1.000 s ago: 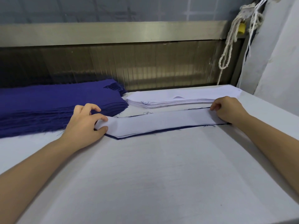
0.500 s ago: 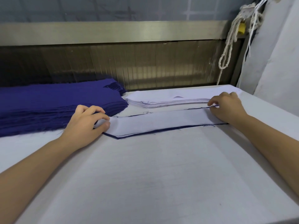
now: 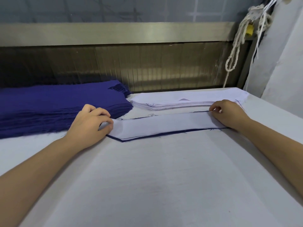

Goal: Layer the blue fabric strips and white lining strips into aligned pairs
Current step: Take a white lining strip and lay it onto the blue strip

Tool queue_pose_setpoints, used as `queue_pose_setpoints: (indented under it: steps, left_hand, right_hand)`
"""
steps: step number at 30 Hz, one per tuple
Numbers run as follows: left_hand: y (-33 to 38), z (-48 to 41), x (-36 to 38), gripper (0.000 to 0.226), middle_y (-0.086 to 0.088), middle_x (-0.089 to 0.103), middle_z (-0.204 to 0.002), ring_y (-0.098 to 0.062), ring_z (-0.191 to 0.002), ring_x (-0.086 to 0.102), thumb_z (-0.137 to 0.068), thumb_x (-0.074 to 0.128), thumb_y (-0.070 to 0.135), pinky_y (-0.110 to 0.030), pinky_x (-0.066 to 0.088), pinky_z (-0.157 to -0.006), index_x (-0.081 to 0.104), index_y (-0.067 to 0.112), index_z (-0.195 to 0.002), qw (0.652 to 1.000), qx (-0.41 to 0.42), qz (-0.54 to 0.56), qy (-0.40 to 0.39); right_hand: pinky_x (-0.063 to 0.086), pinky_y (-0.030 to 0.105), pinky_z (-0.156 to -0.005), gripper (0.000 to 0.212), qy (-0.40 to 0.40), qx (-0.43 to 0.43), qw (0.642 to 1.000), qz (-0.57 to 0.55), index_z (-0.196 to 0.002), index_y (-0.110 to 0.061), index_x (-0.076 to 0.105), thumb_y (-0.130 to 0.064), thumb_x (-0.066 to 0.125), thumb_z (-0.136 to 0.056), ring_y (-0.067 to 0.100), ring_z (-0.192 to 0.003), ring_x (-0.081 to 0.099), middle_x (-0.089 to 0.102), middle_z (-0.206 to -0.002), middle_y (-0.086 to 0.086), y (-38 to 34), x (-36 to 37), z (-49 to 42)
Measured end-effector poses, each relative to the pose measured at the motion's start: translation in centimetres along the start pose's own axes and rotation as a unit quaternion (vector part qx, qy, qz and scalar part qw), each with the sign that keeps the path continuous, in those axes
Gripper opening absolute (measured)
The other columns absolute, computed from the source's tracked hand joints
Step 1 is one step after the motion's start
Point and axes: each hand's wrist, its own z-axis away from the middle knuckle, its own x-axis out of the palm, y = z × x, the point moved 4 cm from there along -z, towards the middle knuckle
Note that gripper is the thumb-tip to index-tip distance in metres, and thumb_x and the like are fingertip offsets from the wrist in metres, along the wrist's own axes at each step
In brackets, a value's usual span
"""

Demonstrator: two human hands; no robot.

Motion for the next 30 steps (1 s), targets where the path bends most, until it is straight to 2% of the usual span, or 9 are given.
queue_pose_setpoints:
  steps: [3,6,13,20,27,30]
  left_hand:
    - [-0.1,-1.1,-0.5,0.015,0.005,0.063,-0.105,-0.018,-0.096,0.035,-0.087,0.064,0.021,-0.032,0.035,-0.085,0.073,0.018,-0.098,1.0,0.002,0.007,0.028]
    - [-0.7,-2.5,-0.5,0.017,0.003,0.061,-0.106,-0.021,-0.101,0.037,-0.089,0.061,0.021,-0.032,0.034,-0.088,0.071,0.018,-0.103,0.999,-0.019,0.016,0.037]
    - [-4.2,-6.9,0.1,0.022,-0.005,0.057,-0.121,-0.031,-0.12,0.038,-0.091,0.058,0.023,-0.038,0.032,-0.098,0.066,0.019,-0.111,0.989,-0.141,0.03,0.03]
    - [-7.2,-10.1,0.8,0.033,-0.012,0.053,-0.129,-0.031,-0.122,0.044,-0.091,0.057,0.026,-0.04,0.038,-0.098,0.059,0.014,-0.121,0.966,-0.24,0.095,0.013]
    - [-8.9,-11.1,-1.2,0.027,-0.012,0.056,-0.122,-0.029,-0.11,0.053,-0.087,0.06,0.015,-0.035,0.041,-0.092,0.065,0.013,-0.115,0.97,-0.2,0.084,0.112]
    - [-9.6,-11.1,-1.3,0.028,-0.011,0.055,-0.124,-0.029,-0.113,0.052,-0.087,0.061,0.015,-0.035,0.041,-0.092,0.064,0.015,-0.115,0.969,-0.202,0.086,0.115]
  right_hand:
    - [0.04,0.031,-0.079,0.021,0.026,-0.03,0.999,-0.03,-0.1,-0.009,0.068,-0.004,0.052,-0.088,0.029,-0.095,0.055,0.061,-0.101,0.012,-2.1,0.3,-0.5]
    - [0.038,0.031,-0.081,0.023,0.046,-0.087,0.995,-0.033,-0.1,-0.009,0.069,-0.001,0.052,-0.087,0.03,-0.097,0.053,0.062,-0.101,0.012,-5.2,0.7,-0.9]
    - [0.036,0.032,-0.091,0.027,0.066,-0.181,0.981,-0.027,-0.104,-0.013,0.069,-0.003,0.05,-0.089,0.027,-0.105,0.049,0.062,-0.111,0.007,-13.1,2.7,-3.1]
    - [0.03,0.031,-0.094,0.032,0.036,-0.235,0.971,0.002,-0.118,-0.023,0.063,-0.011,0.044,-0.095,0.024,-0.114,0.043,0.055,-0.123,0.002,-21.0,6.0,-6.1]
    - [0.03,0.035,-0.093,0.042,0.027,-0.269,0.962,0.038,-0.133,-0.028,0.051,-0.011,0.04,-0.096,0.028,-0.119,0.039,0.049,-0.129,0.003,-27.9,8.4,-9.6]
    - [0.03,0.036,-0.095,0.043,0.035,-0.296,0.953,0.064,-0.134,-0.027,0.05,-0.011,0.043,-0.095,0.026,-0.121,0.038,0.049,-0.129,0.003,-30.5,9.2,-10.8]
